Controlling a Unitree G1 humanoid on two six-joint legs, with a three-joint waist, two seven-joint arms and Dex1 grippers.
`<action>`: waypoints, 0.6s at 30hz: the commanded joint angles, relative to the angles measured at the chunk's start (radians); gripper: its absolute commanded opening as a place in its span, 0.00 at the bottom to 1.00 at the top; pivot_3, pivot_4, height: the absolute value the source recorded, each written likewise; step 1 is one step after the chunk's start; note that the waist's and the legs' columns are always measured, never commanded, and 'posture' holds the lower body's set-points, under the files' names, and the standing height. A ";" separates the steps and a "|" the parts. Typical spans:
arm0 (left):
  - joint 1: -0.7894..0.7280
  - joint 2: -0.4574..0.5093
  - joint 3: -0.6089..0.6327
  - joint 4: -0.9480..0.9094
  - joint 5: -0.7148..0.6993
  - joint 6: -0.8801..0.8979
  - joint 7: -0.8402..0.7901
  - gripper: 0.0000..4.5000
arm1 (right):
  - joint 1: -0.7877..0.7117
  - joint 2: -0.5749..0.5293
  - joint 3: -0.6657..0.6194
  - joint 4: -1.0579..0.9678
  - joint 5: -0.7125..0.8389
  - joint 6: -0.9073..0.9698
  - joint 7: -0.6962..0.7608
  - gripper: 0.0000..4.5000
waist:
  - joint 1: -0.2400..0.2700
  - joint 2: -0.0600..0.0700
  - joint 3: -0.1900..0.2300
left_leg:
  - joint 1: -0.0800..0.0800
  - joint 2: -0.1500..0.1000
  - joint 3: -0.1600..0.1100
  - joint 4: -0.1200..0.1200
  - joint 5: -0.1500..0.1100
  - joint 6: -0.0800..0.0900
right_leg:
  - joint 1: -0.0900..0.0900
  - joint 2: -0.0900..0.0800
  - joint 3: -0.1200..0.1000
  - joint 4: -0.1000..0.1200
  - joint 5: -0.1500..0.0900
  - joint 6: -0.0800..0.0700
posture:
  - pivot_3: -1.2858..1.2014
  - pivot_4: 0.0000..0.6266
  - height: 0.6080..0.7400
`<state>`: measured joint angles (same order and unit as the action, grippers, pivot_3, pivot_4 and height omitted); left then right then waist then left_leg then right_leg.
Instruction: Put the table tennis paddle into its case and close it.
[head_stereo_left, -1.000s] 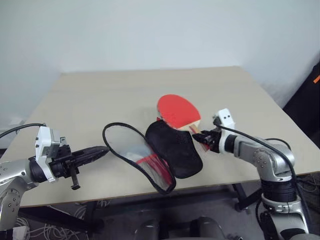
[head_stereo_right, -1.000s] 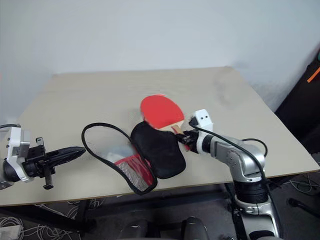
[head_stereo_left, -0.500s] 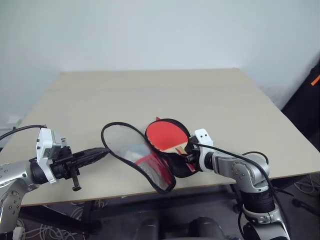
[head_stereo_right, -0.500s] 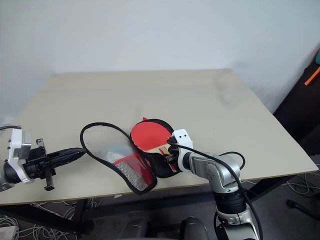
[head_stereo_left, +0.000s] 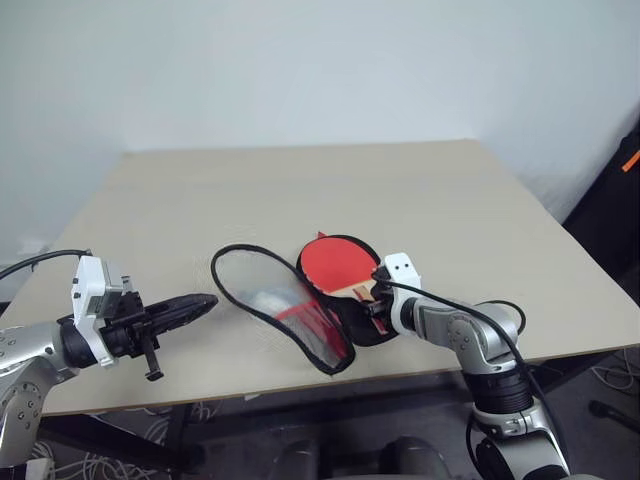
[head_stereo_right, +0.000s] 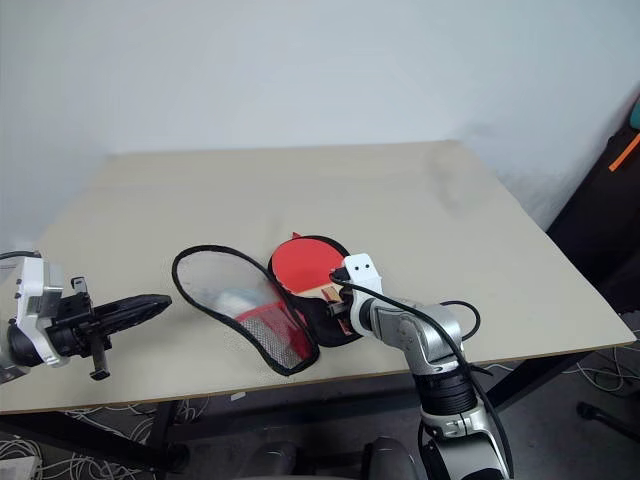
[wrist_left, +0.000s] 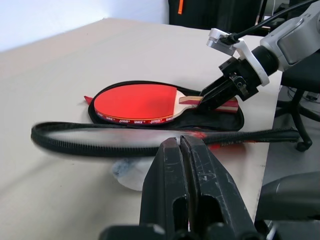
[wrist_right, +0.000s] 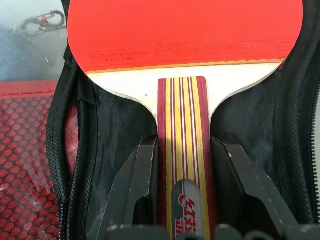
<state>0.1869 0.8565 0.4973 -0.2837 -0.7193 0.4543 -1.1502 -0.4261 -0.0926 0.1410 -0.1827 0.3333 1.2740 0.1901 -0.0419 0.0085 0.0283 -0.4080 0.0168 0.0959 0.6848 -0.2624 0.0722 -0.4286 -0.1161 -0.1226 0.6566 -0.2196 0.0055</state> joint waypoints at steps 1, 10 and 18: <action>-0.003 -0.003 0.018 -0.026 0.001 -0.021 0.008 0.00 | -0.033 0.006 -0.008 -0.018 -0.010 -0.011 -0.009 0.41 | 0.000 0.000 0.000 | 0.000 0.000 0.000 0.000 0.000 0.000 | 0.000 0.000 0.000 0.000 0.000 0.000 | 0.52 0.00 0.74; -0.007 -0.011 0.004 -0.028 0.006 -0.024 0.025 0.00 | -0.076 -0.008 -0.071 -0.081 0.044 0.034 0.033 0.99 | -0.001 0.001 0.002 | 0.000 0.000 0.000 -0.001 0.000 0.000 | -0.001 0.000 0.000 0.000 0.000 0.000 | 0.52 0.00 0.74; -0.040 0.016 -0.025 -0.049 -0.015 0.107 0.130 0.00 | -0.155 -0.312 -0.210 -0.185 0.222 0.040 0.326 0.99 | 0.017 0.000 0.007 | 0.000 0.000 0.000 0.000 -0.001 0.004 | -0.001 -0.001 -0.001 -0.002 0.000 0.000 | 0.52 0.00 0.74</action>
<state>0.1586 0.8553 0.4693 -0.3076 -0.7222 0.5412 -1.0349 -0.5486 -0.3686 -0.0222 -0.3365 0.5261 1.3443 0.4583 -0.0246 0.0085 0.0350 -0.4081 0.0163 0.0961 0.6847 -0.2639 0.0783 -0.4297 -0.1174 -0.1232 0.6532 -0.2200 0.0048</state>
